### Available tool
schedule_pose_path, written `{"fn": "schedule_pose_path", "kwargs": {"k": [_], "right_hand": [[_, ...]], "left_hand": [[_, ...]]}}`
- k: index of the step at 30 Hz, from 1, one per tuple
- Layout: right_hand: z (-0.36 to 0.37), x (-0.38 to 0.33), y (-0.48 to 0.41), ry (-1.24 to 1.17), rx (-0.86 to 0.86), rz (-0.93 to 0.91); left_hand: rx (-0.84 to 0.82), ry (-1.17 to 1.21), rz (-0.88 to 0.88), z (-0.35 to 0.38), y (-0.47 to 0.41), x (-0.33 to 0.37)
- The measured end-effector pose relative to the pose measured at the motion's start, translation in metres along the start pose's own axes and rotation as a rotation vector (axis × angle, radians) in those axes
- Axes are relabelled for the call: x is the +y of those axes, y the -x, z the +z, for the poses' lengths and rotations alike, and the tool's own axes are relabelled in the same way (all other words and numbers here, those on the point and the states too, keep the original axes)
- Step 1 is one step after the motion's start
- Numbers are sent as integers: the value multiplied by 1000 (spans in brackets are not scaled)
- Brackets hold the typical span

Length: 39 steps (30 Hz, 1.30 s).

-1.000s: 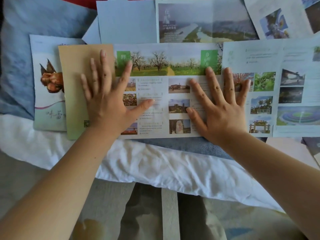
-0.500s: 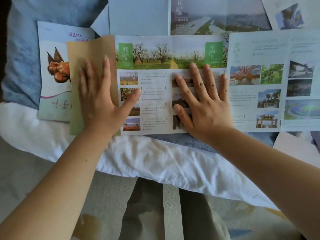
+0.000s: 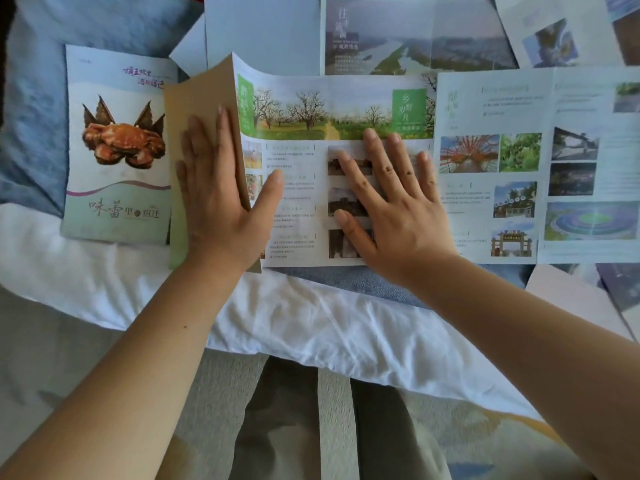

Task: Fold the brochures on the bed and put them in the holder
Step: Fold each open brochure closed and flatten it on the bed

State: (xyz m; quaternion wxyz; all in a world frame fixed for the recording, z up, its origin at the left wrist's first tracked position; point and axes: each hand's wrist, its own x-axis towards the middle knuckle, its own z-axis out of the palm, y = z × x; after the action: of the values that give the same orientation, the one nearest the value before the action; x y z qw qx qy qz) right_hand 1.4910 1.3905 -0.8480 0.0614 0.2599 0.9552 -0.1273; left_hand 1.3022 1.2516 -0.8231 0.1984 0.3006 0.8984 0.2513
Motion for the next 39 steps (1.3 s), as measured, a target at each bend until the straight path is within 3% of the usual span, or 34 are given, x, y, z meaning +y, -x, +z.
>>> {"fn": "schedule_pose_path", "kwargs": {"k": [11,25,39], "right_hand": [[-19,93,42,116,74,297],[-6,116,63,-8,123,248],[-3,117,62,-5,201,233]], "left_hand": [[40,-106,42,13,0,32],[-66,-195,169,72,20,104],[-72,-407,145,91,27,134]]}}
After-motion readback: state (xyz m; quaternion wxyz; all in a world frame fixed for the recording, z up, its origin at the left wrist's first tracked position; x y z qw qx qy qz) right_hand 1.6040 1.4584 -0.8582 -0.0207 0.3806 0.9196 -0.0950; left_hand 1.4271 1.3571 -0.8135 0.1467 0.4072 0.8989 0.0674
